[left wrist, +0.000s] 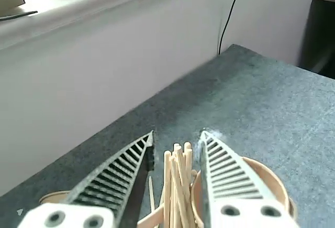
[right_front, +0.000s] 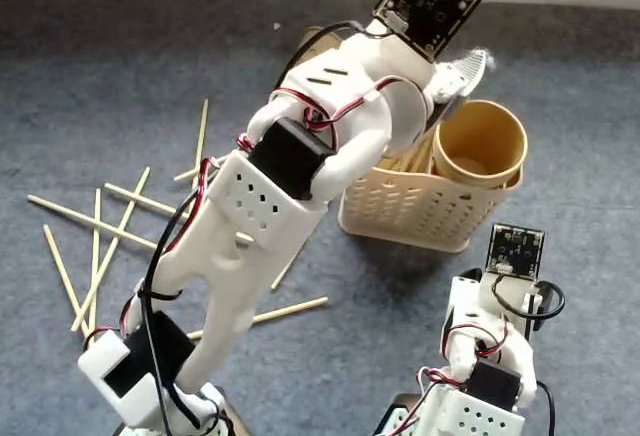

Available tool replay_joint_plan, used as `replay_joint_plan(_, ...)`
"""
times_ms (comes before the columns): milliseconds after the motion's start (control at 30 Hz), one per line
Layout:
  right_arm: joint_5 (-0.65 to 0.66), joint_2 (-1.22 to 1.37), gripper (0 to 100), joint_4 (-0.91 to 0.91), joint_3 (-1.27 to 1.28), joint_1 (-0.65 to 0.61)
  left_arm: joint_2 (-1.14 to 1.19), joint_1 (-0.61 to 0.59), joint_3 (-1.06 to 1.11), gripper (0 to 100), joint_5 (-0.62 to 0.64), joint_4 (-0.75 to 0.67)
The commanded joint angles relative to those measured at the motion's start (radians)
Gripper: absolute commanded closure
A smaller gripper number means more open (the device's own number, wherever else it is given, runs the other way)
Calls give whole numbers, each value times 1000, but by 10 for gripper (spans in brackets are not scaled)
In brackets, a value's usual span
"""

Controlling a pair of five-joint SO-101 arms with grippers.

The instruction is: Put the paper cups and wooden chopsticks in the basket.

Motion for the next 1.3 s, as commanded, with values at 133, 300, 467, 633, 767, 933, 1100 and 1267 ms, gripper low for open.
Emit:
replay_joint_plan(133,15,-5,663,-24,81,-5,-177,-406,-59,837,3,272)
replay_joint_plan(300,15,-5,663,-24,81,-7,-213,-845,70,832,2,575)
replay_joint_plan(467,15,-5,663,-24,81,-7,-211,-1168,426,817,-157,583)
replay_joint_plan(633,15,-5,663,-24,81,-7,-213,-1339,842,703,-365,396)
replay_joint_plan(767,15,-5,663,-24,81,-8,-216,-1429,1058,695,-571,393)
replay_joint_plan(933,15,-5,663,-22,81,-8,-214,-1506,1164,695,-740,384)
replay_joint_plan(1100,15,-5,663,-21,81,-8,-213,-1589,1181,695,-783,278)
replay_joint_plan(1267,15,-5,663,-21,81,-8,-211,-1641,1185,695,-845,256)
